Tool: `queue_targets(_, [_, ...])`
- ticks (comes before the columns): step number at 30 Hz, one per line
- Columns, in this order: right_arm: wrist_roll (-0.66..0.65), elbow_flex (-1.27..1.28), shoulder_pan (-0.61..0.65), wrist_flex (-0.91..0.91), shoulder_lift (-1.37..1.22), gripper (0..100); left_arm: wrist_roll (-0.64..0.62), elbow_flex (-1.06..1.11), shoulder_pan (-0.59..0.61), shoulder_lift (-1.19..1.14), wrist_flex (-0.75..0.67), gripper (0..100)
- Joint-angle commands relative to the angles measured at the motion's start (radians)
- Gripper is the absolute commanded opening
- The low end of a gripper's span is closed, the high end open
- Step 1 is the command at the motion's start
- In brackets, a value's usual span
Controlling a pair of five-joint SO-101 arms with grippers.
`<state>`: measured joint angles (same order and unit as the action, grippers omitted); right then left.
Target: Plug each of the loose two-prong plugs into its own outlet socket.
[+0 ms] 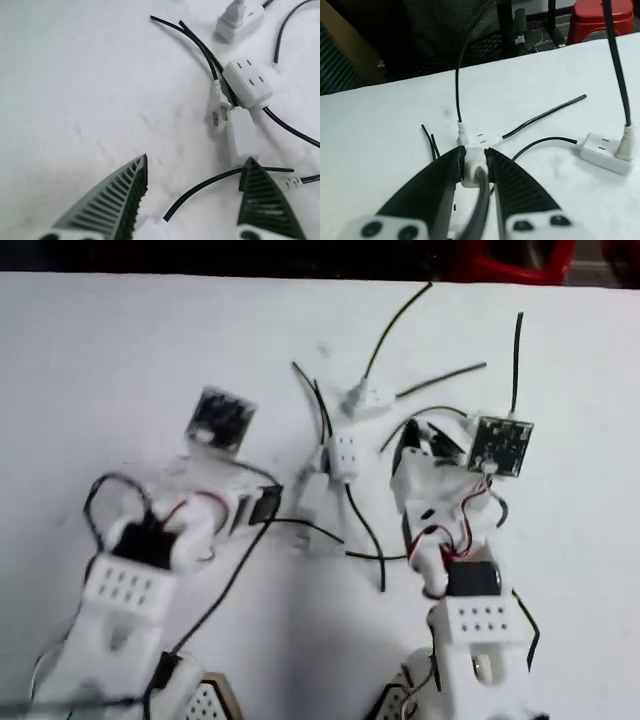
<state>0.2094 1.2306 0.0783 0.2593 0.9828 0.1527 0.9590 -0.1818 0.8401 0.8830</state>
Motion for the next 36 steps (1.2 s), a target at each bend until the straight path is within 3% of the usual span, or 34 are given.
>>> queue_targets(1, [0.012,-0.021,-0.028,-0.111,-0.116,1.6,0.006,-0.175,-0.085,-0.255,-0.005,30])
queue_targets(6, [0.012,-0.066,-0.071,-0.148,-0.222,1.6,-0.049,-0.342,-0.153,-0.496,-0.006,29])
queue_targets(18, [0.014,-0.081,-0.097,-0.148,-0.248,1.6,-0.064,-0.671,-0.163,-1.029,0.061,29])
queue_targets(23, [0.012,-0.081,-0.097,-0.148,-0.248,1.6,-0.064,-0.769,-0.163,-1.086,0.186,29])
queue_targets(30, [0.012,-0.081,-0.097,-0.148,-0.252,1.6,0.012,-0.778,-0.176,-1.119,0.195,13])
queue_targets(36, [0.012,-0.081,-0.097,-0.147,-0.255,1.6,0.132,-0.770,-0.153,-0.997,0.247,2])
